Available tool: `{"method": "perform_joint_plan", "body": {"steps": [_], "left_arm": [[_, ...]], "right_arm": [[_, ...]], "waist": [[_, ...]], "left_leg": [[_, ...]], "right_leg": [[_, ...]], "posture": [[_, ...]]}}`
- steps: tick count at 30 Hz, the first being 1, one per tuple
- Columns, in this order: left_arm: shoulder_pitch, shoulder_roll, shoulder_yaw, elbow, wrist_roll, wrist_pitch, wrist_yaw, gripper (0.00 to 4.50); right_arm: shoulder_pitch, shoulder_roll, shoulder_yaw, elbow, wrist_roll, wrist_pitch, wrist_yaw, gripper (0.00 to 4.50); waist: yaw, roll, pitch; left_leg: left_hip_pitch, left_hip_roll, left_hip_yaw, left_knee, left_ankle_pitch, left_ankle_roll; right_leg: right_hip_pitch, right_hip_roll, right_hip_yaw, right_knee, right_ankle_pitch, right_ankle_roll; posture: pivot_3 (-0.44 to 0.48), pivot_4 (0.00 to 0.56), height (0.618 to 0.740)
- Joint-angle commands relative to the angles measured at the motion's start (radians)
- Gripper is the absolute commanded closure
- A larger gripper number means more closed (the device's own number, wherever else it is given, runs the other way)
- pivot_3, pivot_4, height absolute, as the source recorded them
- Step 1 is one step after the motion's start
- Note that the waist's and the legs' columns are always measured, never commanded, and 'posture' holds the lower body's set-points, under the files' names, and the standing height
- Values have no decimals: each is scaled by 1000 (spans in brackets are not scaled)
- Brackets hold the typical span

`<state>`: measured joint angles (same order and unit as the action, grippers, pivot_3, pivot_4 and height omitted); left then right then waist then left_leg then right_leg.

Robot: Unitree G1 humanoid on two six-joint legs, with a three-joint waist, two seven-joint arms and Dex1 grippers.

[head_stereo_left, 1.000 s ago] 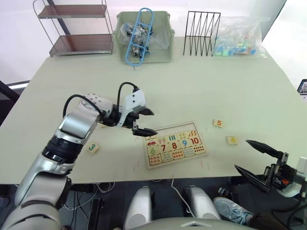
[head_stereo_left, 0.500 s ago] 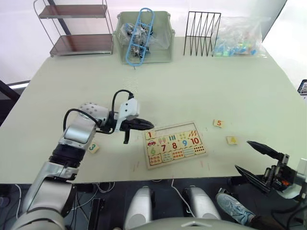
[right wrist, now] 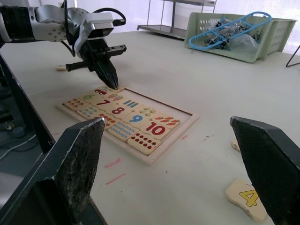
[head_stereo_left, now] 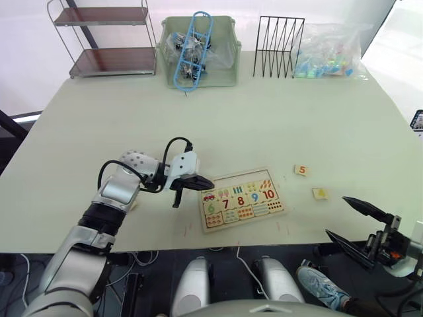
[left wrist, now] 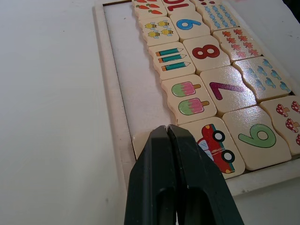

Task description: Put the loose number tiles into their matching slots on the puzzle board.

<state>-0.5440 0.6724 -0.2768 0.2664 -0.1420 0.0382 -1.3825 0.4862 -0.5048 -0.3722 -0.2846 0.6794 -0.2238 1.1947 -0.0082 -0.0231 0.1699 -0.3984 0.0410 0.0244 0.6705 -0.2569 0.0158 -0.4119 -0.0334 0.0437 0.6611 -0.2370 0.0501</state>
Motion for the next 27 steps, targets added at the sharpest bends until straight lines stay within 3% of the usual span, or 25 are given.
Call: {"method": "perform_joint_plan", "body": {"steps": [1, 12, 18, 27], "left_arm": [[11, 0, 10, 3, -3, 24, 1, 4436], [56, 8, 205, -190, -239, 285, 60, 4436], [198, 77, 313, -317, -278, 357, 134, 4436], [408, 67, 545, -431, -390, 349, 236, 4436]], "right_arm": [[5, -7, -32, -27, 11, -12, -5, 0], [-20, -7, -12, -25, 18, 16, -23, 0], [-59, -10, 1, 2, 13, 36, -28, 0], [-142, -25, -4, 119, -10, 74, -58, 0]], "waist": [[0, 0, 0], [-3, 0, 0], [-3, 0, 0], [0, 0, 0]], "left_leg": [[0, 0, 0, 0, 0, 0], [0, 0, -1, 0, 0, 0], [0, 0, -1, 0, 0, 0], [0, 0, -1, 0, 0, 0]], "right_leg": [[0, 0, 0, 0, 0, 0], [0, 0, -1, 0, 0, 0], [0, 0, -1, 0, 0, 0], [0, -1, -1, 0, 0, 0]], "posture": [[0, 150, 740], [0, 150, 740], [0, 150, 740], [0, 150, 740]]}}
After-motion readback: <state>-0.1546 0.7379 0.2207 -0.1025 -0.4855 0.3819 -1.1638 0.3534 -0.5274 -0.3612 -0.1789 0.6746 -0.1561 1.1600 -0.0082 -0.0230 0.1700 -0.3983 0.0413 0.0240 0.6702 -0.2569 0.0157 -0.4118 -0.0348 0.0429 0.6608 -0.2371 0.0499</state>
